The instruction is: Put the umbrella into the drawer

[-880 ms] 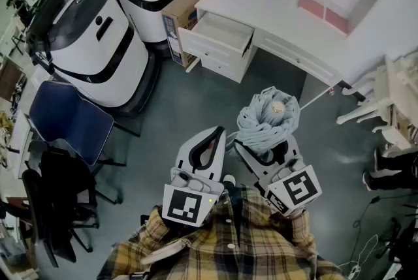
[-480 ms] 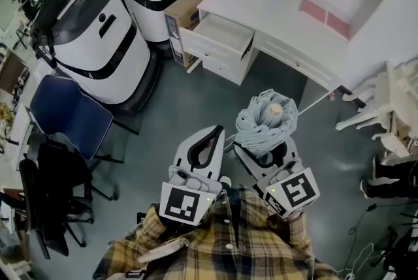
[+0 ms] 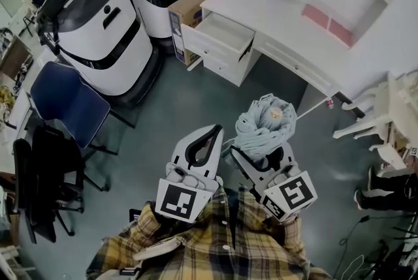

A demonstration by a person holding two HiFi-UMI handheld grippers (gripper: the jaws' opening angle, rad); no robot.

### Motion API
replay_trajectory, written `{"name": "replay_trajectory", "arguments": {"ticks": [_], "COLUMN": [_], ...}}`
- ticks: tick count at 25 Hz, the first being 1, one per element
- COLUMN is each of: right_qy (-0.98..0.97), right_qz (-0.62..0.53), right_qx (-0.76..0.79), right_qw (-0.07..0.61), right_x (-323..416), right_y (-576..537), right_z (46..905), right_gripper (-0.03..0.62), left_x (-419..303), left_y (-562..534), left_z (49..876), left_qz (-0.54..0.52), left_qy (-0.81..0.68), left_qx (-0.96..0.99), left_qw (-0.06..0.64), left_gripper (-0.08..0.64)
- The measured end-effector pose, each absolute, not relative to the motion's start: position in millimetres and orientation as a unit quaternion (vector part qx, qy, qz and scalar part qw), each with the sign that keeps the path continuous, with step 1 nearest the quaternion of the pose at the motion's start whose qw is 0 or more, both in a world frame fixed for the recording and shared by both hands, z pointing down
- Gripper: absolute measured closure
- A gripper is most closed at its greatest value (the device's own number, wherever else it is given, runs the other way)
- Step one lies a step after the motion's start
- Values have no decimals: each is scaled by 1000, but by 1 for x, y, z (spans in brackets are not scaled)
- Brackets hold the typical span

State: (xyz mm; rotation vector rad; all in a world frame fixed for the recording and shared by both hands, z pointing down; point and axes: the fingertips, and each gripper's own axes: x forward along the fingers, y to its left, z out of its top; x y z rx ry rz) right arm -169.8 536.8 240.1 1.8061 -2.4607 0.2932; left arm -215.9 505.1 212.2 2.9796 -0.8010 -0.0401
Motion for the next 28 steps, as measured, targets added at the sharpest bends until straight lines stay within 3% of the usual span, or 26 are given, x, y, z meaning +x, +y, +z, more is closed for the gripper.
{"name": "replay_trajectory", "arguments": {"ticks": [11,28], "right_qy": [-810,-801], "right_qz": [112,138], "right_qx": [575,579], "right_qw": [39,57], "right_x": [-152,-80], "right_y": [508,360], "right_z": [253,259], "right_gripper": [290,290], "left_x": [-203,-132], "left_y": [482,325], "left_z": [224,227], "left_qz": [-4,1], "left_qy": [-275,-274], "left_qx": [961,961], "left_qw": [28,45], "left_gripper": [537,537]}}
